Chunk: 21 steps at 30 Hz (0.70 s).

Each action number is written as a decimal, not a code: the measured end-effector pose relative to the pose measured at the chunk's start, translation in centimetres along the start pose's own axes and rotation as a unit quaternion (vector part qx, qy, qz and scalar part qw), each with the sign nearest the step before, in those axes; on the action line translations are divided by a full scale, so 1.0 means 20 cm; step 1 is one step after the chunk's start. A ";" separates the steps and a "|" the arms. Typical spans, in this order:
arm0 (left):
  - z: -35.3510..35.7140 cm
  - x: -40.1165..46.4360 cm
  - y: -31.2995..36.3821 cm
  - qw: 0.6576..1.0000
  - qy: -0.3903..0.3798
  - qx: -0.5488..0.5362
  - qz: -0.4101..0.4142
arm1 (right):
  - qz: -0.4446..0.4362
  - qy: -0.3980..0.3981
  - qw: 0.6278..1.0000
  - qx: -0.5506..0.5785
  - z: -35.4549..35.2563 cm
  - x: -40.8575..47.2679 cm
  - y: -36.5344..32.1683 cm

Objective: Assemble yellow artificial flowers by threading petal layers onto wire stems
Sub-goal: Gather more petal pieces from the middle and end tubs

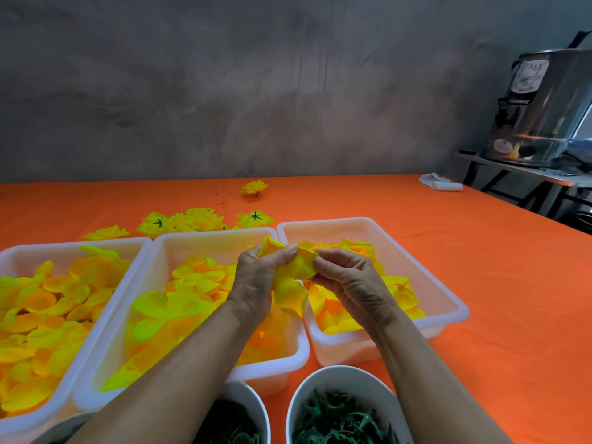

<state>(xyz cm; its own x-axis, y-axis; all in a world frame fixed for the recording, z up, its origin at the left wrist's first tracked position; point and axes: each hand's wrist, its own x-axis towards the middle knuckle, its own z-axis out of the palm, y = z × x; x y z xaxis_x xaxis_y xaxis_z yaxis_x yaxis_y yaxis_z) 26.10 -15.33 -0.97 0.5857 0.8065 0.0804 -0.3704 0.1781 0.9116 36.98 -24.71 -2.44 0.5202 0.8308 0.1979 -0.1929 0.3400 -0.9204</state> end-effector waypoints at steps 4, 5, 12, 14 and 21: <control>0.00 0.00 0.00 0.998 0.006 -0.048 -0.033 | 0.013 0.001 1.000 -0.003 0.01 0.01 0.00; 0.00 0.00 0.00 0.998 0.016 -0.049 -0.029 | 0.020 0.002 1.000 -0.014 0.01 0.01 0.00; -0.01 0.02 -0.03 0.999 0.035 0.018 0.021 | 0.031 0.078 0.996 -0.042 0.01 0.01 -0.01; -0.01 0.02 -0.04 0.998 0.038 0.042 0.035 | 0.035 0.114 0.992 -0.030 0.00 0.01 -0.02; -0.02 0.03 -0.05 0.994 0.041 0.064 0.073 | 0.063 0.043 0.993 -0.093 -0.01 0.01 -0.01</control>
<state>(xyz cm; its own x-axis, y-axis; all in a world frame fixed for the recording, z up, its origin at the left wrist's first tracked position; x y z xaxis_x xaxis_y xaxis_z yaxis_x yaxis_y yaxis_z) 26.48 -14.83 -2.00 0.4693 0.8631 0.1863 -0.3489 -0.0125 0.9371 37.18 -24.74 -2.25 0.5718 0.8186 0.0545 -0.1088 0.1415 -0.9839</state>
